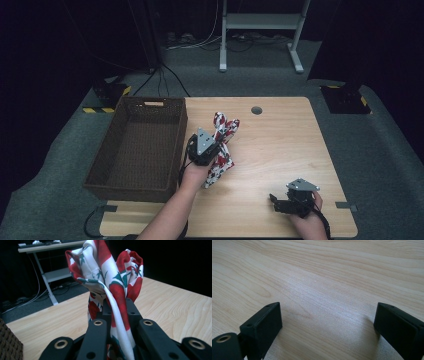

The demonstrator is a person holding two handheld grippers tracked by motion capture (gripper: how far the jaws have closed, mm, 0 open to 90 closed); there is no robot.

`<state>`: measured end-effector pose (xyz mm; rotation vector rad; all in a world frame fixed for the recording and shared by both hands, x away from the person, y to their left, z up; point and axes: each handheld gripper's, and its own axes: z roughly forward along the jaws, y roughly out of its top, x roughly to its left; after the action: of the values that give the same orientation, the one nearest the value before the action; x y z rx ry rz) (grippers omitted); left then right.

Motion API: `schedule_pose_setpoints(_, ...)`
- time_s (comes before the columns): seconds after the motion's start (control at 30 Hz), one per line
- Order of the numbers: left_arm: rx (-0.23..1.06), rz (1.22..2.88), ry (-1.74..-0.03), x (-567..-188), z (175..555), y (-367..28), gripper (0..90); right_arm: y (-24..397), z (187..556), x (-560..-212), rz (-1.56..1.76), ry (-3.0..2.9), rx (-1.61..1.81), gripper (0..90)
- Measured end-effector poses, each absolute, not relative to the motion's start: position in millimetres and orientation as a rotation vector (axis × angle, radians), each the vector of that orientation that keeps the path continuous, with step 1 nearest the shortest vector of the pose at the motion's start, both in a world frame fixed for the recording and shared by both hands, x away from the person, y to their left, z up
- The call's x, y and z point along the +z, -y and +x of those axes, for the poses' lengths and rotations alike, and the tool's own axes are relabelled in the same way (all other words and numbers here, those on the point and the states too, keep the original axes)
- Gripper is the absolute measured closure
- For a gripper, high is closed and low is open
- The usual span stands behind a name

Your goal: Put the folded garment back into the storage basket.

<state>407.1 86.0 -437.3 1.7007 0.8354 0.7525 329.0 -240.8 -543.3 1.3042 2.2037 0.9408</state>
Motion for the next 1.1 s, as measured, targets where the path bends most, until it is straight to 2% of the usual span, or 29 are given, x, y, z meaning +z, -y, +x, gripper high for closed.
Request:
schedule_pose_setpoints(0.47,0.791,1.586,-0.766,-413,397,-95,82.5,241,329,-543,1.302,-2.204,0.941,7.7)
schedule_pose_setpoints(1.1,0.855,1.468,-0.647,-360,381,-104,82.5,241,329,-543,1.302,-2.205,0.941,7.6)
